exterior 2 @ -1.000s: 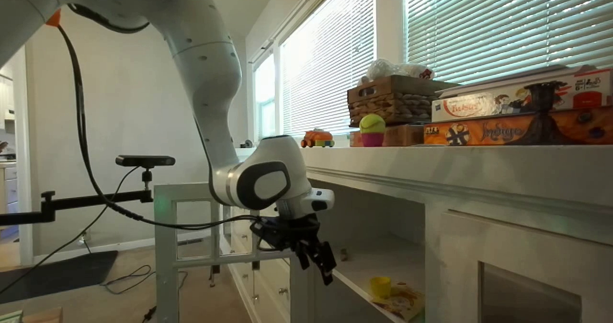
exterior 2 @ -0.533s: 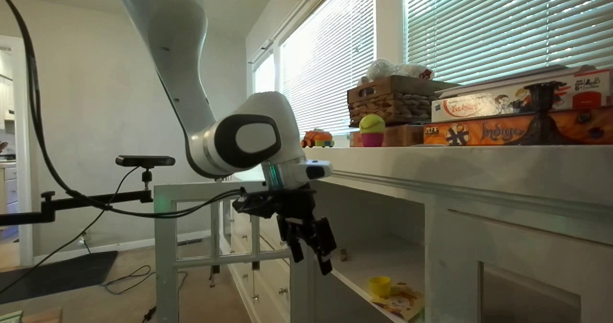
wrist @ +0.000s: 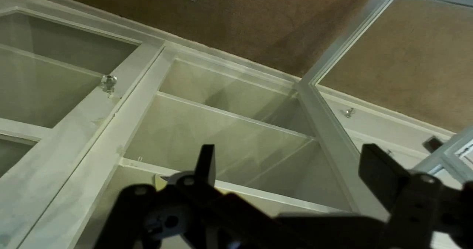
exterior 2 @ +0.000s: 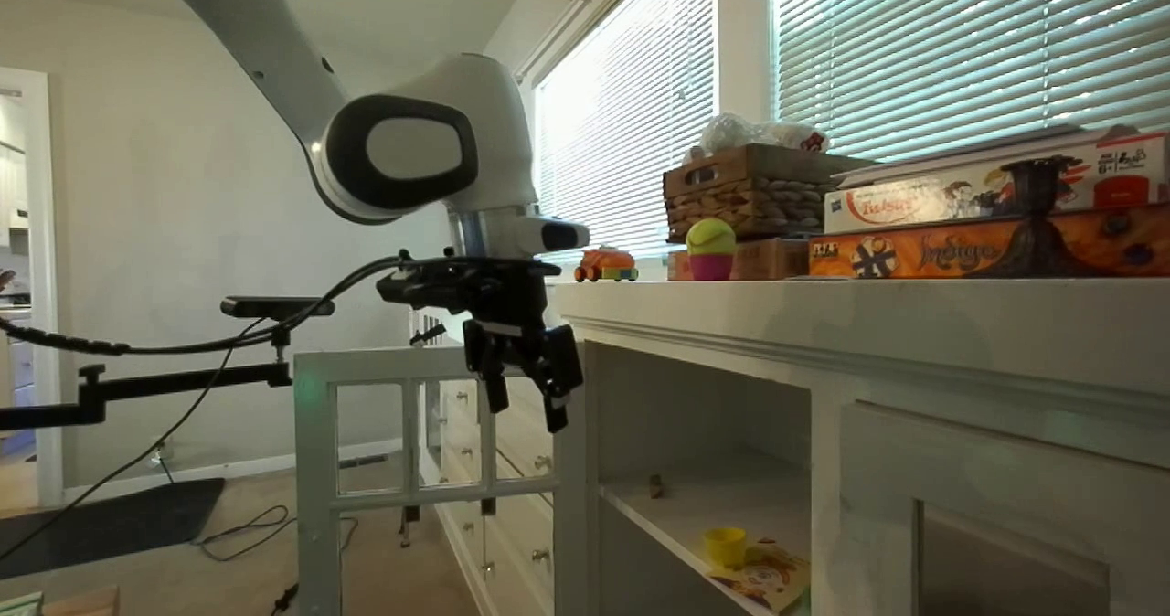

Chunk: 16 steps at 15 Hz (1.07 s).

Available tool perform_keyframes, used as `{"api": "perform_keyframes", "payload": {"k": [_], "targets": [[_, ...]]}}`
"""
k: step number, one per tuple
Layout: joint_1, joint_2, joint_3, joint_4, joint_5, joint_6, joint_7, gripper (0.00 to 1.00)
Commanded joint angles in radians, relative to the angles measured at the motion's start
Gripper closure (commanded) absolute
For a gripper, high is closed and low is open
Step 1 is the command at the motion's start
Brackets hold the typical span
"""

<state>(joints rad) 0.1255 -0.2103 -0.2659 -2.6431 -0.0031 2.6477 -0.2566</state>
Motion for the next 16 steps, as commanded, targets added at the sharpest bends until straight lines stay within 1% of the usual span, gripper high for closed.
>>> {"api": "perform_keyframes", "payload": {"k": [1, 5, 8, 9, 16], "targets": [[-0.079, -0.112, 0.051, -0.031, 0.007, -0.091, -0.036, 0.0], [-0.143, -0.152, 0.086, -0.026, -0.021, -0.14, 0.007, 0.0], [-0.168, -0.162, 0.101, -0.032, -0.024, -0.118, 0.015, 0.0], [-0.155, -0.12, 0.091, -0.002, 0.005, -0.12, -0.015, 0.0], [-0.162, -0.125, 0.097, -0.002, 0.004, -0.12, -0.012, 0.0]]}}
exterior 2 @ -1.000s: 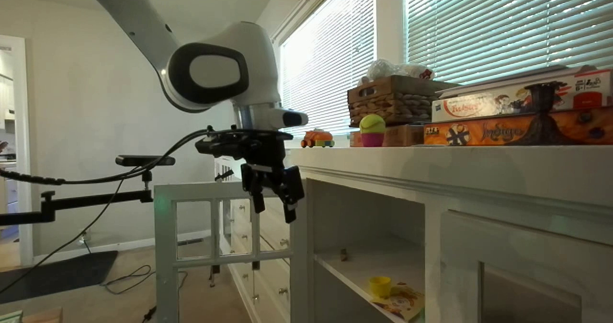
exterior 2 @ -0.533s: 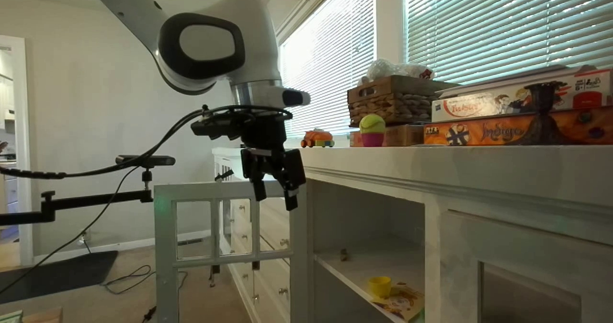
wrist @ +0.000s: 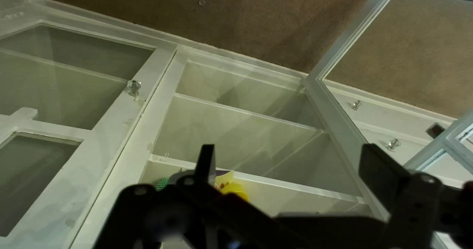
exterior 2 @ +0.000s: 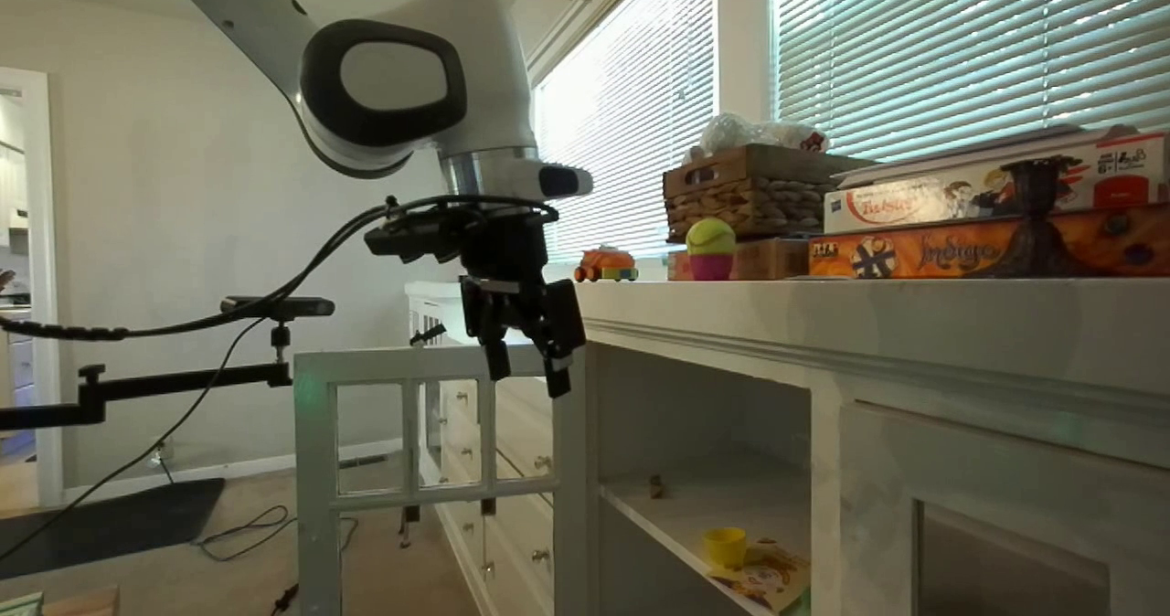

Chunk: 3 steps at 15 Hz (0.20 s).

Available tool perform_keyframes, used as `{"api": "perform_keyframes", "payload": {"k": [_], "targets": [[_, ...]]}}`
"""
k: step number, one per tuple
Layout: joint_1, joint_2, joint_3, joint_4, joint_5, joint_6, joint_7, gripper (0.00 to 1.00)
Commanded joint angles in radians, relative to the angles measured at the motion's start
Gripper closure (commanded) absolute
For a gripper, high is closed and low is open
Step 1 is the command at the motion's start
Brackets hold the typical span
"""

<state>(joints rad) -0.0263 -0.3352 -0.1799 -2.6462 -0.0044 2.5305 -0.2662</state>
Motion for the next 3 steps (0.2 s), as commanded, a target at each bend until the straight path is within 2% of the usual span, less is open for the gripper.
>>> {"api": "perform_keyframes", "payload": {"k": [1, 3], "targets": [[-0.01, 0.0, 0.011, 0.001, 0.005, -0.003, -0.002, 0.0], [-0.01, 0.0, 0.011, 0.001, 0.005, -0.003, -0.002, 0.0]]}}
